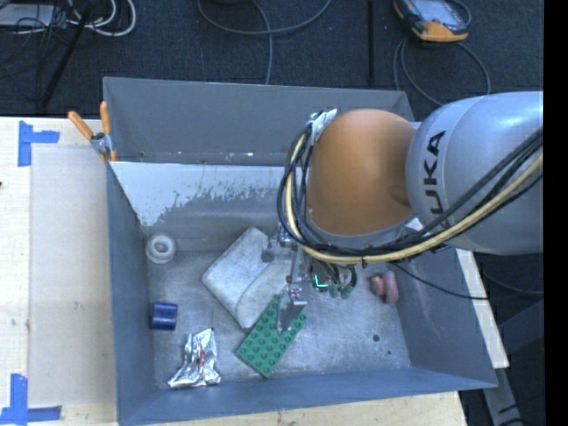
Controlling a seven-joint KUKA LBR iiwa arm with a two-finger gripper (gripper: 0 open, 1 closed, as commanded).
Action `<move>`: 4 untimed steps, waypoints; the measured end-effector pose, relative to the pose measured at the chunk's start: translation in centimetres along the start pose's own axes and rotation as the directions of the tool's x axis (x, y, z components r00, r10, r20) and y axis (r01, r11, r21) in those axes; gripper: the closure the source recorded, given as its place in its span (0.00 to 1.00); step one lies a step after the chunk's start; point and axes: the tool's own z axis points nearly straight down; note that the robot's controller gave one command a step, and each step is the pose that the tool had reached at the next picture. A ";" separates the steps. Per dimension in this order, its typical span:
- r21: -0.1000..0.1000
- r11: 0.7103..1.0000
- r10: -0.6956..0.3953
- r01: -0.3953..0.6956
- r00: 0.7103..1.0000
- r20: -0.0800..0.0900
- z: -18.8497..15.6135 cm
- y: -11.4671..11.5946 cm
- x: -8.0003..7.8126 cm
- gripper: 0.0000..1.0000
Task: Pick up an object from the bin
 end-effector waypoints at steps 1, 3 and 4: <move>0.000 0.958 -0.286 0.286 0.958 0.008 5.1 4.9 -4.9 0.00; 0.003 0.905 -0.425 0.425 0.905 0.006 11.4 9.4 1.7 1.00; 0.003 0.906 -0.423 0.423 0.906 0.006 11.4 9.4 1.7 0.00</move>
Offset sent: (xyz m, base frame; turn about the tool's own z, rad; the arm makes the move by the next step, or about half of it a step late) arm 0.0489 0.0482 -0.0490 -0.2894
